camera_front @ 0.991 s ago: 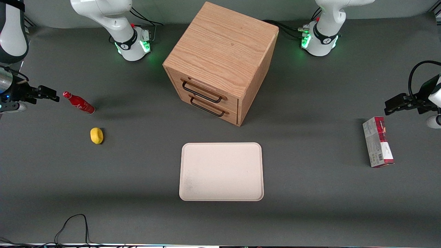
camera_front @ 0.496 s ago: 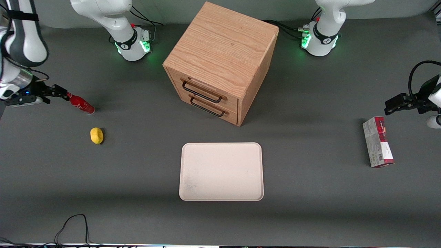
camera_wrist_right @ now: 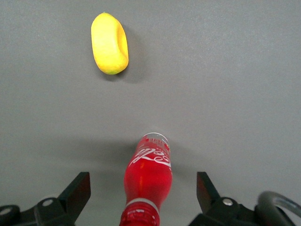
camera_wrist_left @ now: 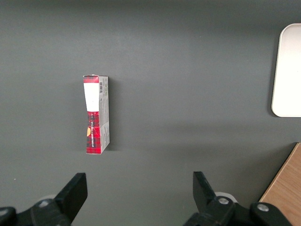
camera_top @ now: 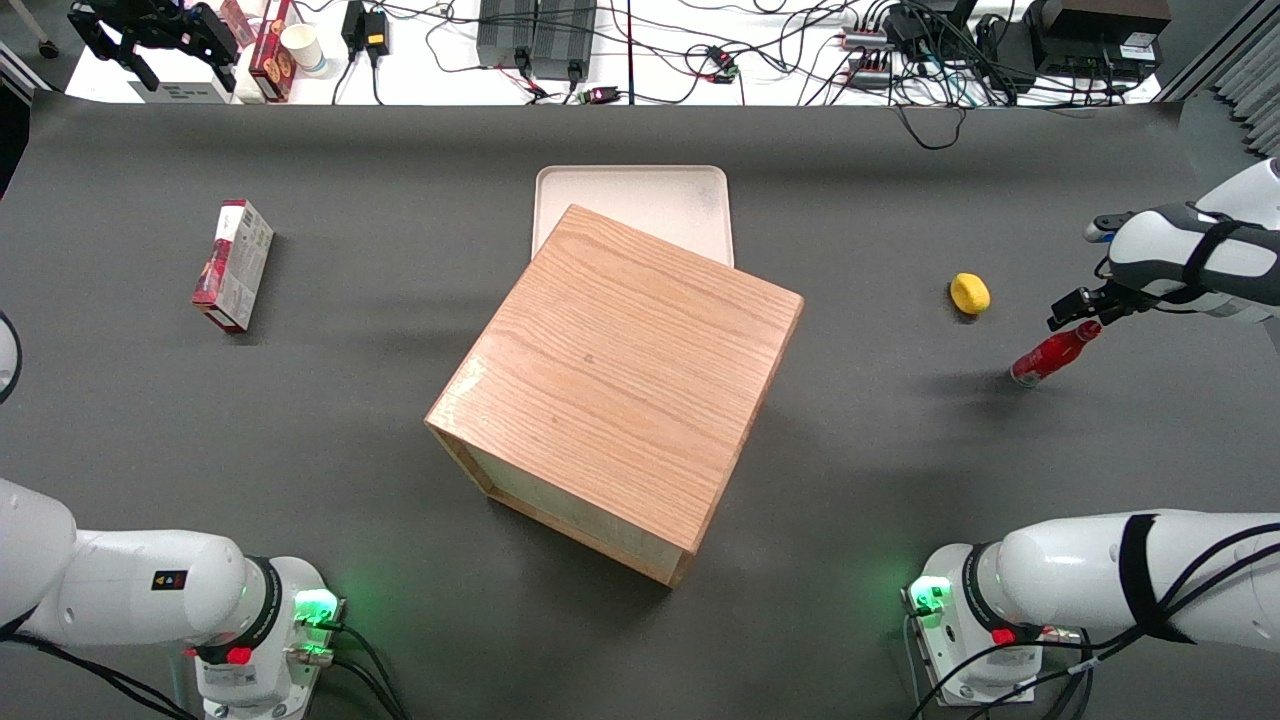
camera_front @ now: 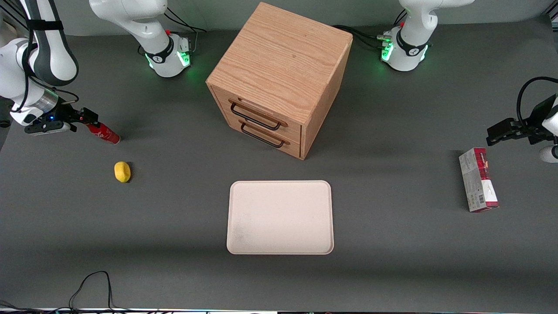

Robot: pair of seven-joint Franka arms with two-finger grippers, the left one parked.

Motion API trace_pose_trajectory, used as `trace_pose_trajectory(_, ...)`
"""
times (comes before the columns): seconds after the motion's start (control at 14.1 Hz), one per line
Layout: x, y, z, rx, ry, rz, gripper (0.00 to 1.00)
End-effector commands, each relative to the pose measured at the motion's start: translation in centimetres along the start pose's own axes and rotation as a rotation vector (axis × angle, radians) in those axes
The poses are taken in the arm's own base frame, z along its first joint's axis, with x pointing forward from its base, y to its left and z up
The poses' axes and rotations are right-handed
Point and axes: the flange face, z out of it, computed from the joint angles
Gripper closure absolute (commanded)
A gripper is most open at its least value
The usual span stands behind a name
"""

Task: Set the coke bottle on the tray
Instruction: 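Close the right gripper around the bottle's body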

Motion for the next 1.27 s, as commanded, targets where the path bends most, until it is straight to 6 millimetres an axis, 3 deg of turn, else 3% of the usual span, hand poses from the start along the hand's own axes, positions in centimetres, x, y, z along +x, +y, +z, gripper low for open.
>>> trace_pose_trajectory(0.0, -0.3, -0.3, 0.3, -0.004, -0.001, -0.005, 0.00)
trace_pose_trajectory(0.57, -0.9, -0.2, 1.2, 0.014, -0.046, 0.004, 0.02)
trace_pose_trajectory(0.78, -0.9, -0.2, 1.2, 0.015, -0.049, 0.009, 0.10)
trace_pose_trajectory(0.85, -1.0, -0.1, 1.2, 0.015, -0.049, 0.020, 0.26)
trace_pose_trajectory(1.06, -0.9, -0.1, 1.3, 0.018, -0.063, 0.023, 0.96)
trace_pose_trajectory(1.2, -0.7, 0.2, 1.2, 0.005, -0.090, 0.004, 1.00)
